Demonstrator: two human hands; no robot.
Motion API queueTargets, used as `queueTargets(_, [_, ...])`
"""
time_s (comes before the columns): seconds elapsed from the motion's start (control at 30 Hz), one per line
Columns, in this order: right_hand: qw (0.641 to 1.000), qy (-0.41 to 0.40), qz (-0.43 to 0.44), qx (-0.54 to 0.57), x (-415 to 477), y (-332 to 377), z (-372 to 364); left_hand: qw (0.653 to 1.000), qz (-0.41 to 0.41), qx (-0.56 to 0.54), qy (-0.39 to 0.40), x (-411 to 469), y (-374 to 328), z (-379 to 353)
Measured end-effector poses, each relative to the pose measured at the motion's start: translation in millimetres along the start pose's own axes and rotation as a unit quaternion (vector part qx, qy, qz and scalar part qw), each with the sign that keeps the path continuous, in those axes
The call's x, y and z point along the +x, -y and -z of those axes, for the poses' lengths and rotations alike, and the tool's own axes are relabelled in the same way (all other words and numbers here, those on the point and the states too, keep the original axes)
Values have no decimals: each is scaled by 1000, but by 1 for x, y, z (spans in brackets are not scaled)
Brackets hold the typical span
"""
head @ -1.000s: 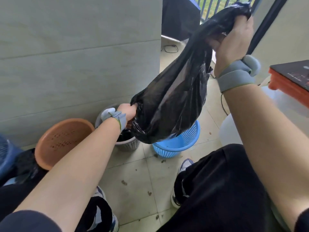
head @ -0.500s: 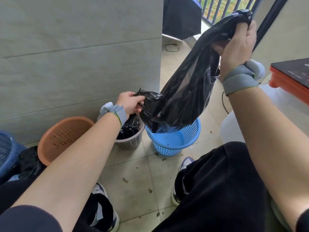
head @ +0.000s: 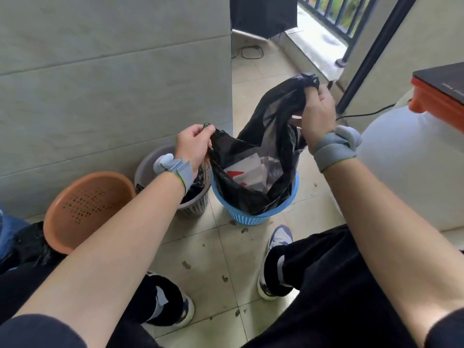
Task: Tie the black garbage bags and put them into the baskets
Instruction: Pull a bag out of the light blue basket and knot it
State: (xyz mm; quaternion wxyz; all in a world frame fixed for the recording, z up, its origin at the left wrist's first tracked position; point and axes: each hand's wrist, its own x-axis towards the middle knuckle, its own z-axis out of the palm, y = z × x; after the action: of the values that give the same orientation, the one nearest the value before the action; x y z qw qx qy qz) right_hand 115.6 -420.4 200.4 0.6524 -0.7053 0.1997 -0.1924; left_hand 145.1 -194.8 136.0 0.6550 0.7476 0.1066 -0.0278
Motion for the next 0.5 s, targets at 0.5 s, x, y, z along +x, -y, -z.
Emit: queueTargets(0.5, [995,-49,3,-91,3,12,-11,923,-348,161,-22,-22,-46,11])
